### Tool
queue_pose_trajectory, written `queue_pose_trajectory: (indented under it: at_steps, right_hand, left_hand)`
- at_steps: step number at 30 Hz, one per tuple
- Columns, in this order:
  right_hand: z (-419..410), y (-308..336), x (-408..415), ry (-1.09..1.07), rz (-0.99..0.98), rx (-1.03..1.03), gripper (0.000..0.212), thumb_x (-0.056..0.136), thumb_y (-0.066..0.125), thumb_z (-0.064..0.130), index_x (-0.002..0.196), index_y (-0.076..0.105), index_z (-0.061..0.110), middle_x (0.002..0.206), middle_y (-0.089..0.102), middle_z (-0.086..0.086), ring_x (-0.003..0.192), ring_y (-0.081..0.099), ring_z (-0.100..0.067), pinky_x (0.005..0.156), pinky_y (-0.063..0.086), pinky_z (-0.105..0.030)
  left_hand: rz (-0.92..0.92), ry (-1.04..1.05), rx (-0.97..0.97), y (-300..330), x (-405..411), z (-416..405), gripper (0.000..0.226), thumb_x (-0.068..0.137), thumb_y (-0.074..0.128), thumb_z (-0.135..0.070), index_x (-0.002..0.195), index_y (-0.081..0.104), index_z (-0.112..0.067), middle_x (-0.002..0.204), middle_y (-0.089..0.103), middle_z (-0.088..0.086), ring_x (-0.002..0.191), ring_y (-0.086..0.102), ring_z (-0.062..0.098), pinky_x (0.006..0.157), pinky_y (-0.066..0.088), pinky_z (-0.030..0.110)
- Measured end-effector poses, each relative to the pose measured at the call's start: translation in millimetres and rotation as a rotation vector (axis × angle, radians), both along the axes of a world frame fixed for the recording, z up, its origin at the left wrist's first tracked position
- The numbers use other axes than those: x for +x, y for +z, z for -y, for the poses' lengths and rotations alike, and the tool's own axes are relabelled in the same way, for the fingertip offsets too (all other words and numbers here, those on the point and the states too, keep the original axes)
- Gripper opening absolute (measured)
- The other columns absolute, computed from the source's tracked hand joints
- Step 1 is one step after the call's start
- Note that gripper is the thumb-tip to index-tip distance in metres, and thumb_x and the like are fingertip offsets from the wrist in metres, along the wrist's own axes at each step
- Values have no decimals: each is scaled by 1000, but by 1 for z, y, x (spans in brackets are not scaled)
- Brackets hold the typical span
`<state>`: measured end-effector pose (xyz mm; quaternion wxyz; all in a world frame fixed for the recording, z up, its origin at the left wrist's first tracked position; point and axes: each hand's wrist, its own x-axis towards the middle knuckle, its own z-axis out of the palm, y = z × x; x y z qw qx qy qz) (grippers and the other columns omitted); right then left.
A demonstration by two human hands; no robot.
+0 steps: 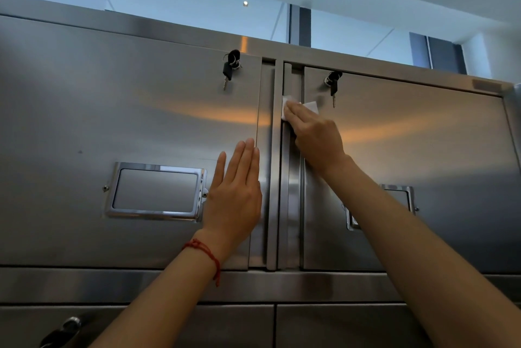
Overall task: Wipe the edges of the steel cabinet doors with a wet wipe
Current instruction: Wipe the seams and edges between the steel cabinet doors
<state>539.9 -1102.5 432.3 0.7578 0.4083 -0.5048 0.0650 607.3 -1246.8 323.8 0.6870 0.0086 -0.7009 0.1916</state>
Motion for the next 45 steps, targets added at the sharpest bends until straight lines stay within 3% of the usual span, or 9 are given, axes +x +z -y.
queue_pose_trajectory:
  at_steps: [13,19,31,36,39,45]
  right_hand:
    - [-2,-40,-2,20,35,18,41,66,79,-8,104,66,-10,108,65,-25,97,65,-33,70,58,-44]
    - [-1,-59,-5,34,53,29,44,64,81,-7,105,66,-9,107,66,-24,97,66,-34,72,57,-43]
    - [3,-55,-3,49,112,-11,43,66,79,-8,106,65,-10,108,65,-26,99,64,-35,74,57,-45]
    - [0,-75,-6,35,86,31,45,64,81,-5,106,65,-10,107,65,-25,98,65,-35,75,56,-44]
    - [3,-64,-4,36,106,8,44,64,81,-6,105,66,-10,107,65,-25,97,65,-35,71,57,-45]
    - [6,-70,-5,57,116,-18,40,68,77,-7,106,65,-10,109,65,-25,100,64,-35,77,56,-42]
  left_hand:
    - [2,-8,-1,0,1,0,52,90,30,-19,136,39,5,144,35,22,134,32,36,107,30,54]
    - [3,-9,0,0,1,-1,51,89,41,-16,136,38,5,144,34,22,134,32,36,107,29,54]
    - [18,-5,2,0,3,-1,52,88,45,-15,135,39,5,143,35,23,133,33,36,107,28,54]
    - [23,-23,2,0,4,-1,57,85,61,-9,136,38,6,144,34,24,133,32,37,108,25,54]
    - [28,-17,2,0,3,-1,55,87,58,-10,136,38,6,144,34,24,134,32,37,108,27,55]
    - [18,-25,2,0,3,0,53,87,52,-11,135,38,6,143,35,24,133,33,37,107,27,56]
